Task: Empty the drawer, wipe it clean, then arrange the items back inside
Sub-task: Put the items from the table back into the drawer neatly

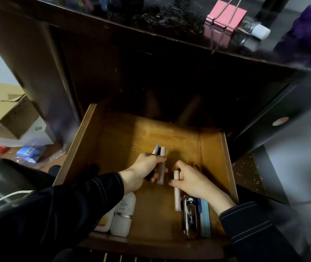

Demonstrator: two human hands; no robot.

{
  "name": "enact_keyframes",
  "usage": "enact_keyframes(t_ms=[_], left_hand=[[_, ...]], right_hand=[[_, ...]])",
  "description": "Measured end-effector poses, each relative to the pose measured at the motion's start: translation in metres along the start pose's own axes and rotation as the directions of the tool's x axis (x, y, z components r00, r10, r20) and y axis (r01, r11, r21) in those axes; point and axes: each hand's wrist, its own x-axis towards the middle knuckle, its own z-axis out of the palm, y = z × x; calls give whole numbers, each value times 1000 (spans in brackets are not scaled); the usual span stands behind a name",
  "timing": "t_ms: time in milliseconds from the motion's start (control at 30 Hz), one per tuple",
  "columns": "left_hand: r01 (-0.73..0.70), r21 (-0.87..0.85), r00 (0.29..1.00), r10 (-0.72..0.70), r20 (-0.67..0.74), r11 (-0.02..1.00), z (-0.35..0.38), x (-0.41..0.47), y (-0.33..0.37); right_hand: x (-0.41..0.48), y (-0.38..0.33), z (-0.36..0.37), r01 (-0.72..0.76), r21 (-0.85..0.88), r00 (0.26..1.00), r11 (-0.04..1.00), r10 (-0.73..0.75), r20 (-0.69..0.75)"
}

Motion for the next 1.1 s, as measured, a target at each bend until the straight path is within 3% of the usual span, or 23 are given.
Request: enact_keyframes(t_ms=[200,467,633,867,1100], left_hand=[[15,29,1000,-15,-6,999,2,2,-5],[7,58,1000,-7,0,998,3,3,-8],[6,55,1000,-6,1,998,3,3,-10],[-6,26,1000,6,-7,1000,2,3,-5],[5,34,1000,-5,2,999,2,1,-4]], right_hand=[[-1,-5,1,6,-236,1000,972,-10,-16],[0,-4,1,2,-367,999,930,-14,-30],[-1,-6,-2,18,-395,1000,918,-17,7],[-14,-8,1,149,-446,977,883,-63,202],[-16,-8,-1,158,-430,977,889,-78,197]])
